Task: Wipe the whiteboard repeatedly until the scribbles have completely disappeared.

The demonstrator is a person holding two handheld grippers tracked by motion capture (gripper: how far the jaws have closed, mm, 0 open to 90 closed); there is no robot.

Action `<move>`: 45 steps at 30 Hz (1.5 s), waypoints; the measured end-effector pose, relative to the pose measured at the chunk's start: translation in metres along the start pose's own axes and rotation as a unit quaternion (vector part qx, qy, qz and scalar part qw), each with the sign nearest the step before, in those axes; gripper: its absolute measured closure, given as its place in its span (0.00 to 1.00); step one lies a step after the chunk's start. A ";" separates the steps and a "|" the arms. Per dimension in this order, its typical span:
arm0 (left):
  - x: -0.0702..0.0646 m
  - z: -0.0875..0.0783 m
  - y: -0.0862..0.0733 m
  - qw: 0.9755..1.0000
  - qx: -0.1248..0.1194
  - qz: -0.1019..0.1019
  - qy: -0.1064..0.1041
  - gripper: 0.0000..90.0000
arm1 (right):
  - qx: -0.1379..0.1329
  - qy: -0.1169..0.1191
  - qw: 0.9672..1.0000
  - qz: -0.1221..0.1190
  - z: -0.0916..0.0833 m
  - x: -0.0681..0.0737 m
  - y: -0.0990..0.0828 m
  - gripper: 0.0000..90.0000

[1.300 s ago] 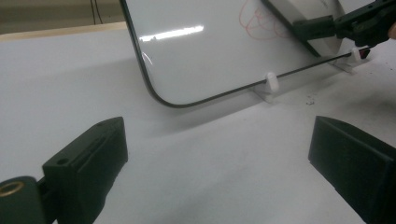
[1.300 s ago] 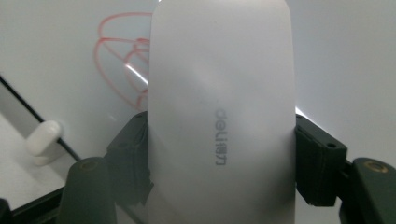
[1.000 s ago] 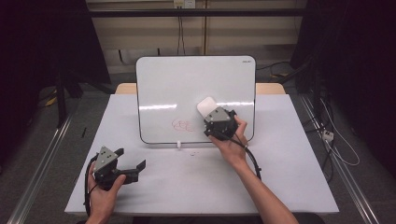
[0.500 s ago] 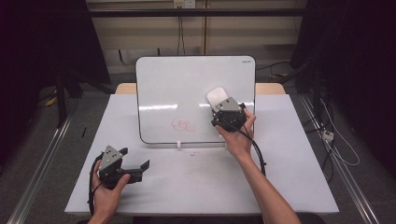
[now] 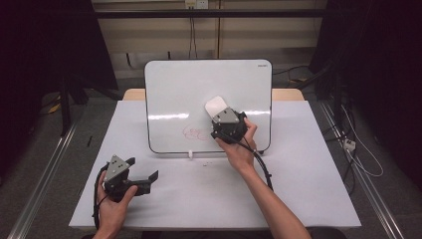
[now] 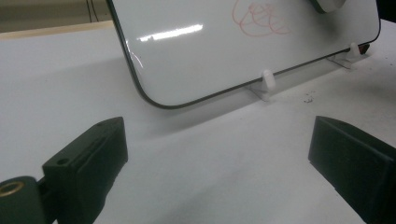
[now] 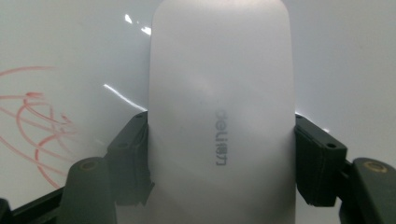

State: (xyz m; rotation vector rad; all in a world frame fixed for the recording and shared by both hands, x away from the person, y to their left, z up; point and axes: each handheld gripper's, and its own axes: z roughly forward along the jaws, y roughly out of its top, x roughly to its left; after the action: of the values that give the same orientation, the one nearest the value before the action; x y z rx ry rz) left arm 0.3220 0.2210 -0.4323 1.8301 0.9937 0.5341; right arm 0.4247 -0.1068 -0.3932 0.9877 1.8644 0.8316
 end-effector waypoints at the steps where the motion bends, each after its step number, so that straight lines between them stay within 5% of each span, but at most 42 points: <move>1: 0.000 0.000 0.000 1.000 0.002 0.003 0.000 0.05 | -0.001 0.001 1.000 -0.002 0.001 0.002 0.001 0.35; 14: 0.000 0.000 0.000 1.000 -0.003 -0.004 -0.001 0.05 | -0.011 0.023 0.999 -0.042 0.010 0.045 0.019 0.35; 18: 0.001 -0.002 0.000 1.000 -0.004 -0.002 0.000 0.05 | -0.012 0.036 0.997 -0.070 0.014 0.066 0.025 0.35; 36: 0.002 -0.004 0.000 1.000 -0.008 -0.007 -0.001 0.05 | -0.016 0.067 0.991 -0.119 0.023 0.127 0.036 0.35; 45: 0.004 -0.005 -0.001 1.000 -0.008 -0.009 -0.001 0.05 | -0.019 0.069 0.988 -0.134 0.020 0.127 0.033 0.35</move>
State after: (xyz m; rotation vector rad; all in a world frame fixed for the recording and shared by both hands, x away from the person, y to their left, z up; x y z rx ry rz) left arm 0.3203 0.2267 -0.4313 1.8047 1.0014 0.5285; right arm 0.4108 0.0220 -0.4208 0.6506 2.0356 0.7855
